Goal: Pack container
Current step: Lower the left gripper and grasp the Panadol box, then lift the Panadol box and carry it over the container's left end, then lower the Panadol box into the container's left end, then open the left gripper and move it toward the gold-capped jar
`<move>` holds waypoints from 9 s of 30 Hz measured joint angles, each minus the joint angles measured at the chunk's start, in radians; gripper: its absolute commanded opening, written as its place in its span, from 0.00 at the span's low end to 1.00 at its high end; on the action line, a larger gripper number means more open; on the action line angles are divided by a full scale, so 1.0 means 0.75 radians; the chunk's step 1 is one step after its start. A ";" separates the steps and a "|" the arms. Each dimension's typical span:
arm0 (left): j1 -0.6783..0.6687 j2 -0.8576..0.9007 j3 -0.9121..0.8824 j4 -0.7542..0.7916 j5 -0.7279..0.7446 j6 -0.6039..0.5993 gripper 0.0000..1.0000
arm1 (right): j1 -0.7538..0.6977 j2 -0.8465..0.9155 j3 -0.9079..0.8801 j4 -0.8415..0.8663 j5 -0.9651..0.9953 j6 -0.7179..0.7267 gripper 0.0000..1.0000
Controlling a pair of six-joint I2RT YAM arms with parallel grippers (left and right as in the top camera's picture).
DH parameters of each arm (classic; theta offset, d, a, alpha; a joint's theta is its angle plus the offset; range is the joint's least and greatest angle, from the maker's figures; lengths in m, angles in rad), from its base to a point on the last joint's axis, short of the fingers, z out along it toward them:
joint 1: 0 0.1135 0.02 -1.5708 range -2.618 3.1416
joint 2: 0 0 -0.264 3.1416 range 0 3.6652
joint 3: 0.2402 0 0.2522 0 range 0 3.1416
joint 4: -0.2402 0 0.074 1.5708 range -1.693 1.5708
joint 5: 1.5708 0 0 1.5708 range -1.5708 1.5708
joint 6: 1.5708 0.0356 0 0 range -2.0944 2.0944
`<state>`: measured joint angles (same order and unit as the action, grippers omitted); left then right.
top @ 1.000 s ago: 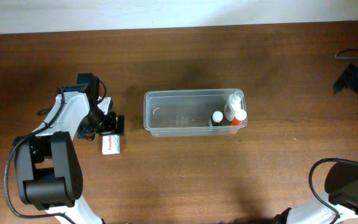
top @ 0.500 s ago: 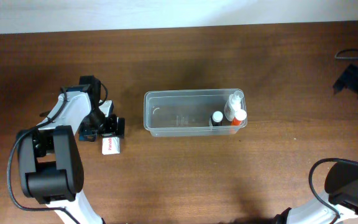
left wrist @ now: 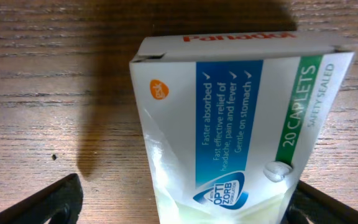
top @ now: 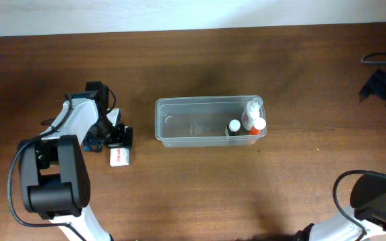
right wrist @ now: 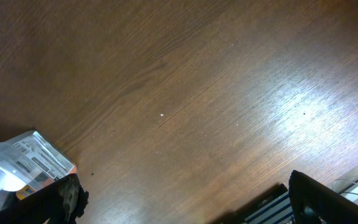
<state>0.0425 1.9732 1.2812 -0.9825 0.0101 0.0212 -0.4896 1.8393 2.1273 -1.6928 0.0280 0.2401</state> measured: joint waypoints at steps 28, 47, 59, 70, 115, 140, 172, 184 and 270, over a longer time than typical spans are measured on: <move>0.000 0.000 0.008 -0.017 0.000 -0.020 0.34 | 0.000 0.000 0.000 0.000 0.000 0.000 0.98; -0.002 0.005 0.371 -0.334 0.069 -0.020 0.35 | 0.000 0.000 0.000 0.000 0.000 -0.001 0.98; -0.223 0.005 0.724 -0.503 0.192 -0.021 0.35 | 0.000 0.000 0.000 -0.001 0.000 -0.001 0.98; -0.509 0.005 0.788 -0.500 0.209 -0.025 0.35 | 0.000 0.000 0.000 0.000 0.000 0.001 0.98; -0.744 0.215 0.793 -0.358 -0.020 -0.514 0.35 | 0.000 0.000 0.000 0.000 0.000 -0.001 0.98; -0.745 0.215 0.803 -0.420 0.047 -0.524 0.35 | 0.000 0.000 0.000 0.000 0.000 0.000 0.98; -0.747 0.217 0.803 -0.335 -0.060 -0.523 0.35 | 0.000 0.000 0.000 0.000 0.000 0.000 0.98; -0.747 0.219 0.907 -0.497 -0.060 -0.523 0.35 | 0.000 0.000 0.000 0.000 0.000 0.000 0.98; -0.356 0.255 1.404 -0.790 -0.426 -0.517 0.99 | 0.000 0.000 0.000 0.000 0.000 -0.001 0.99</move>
<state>-0.2241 2.1643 2.3341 -1.5749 -0.3092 -0.3664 -0.4896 1.8393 2.1273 -1.6928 0.0280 0.2398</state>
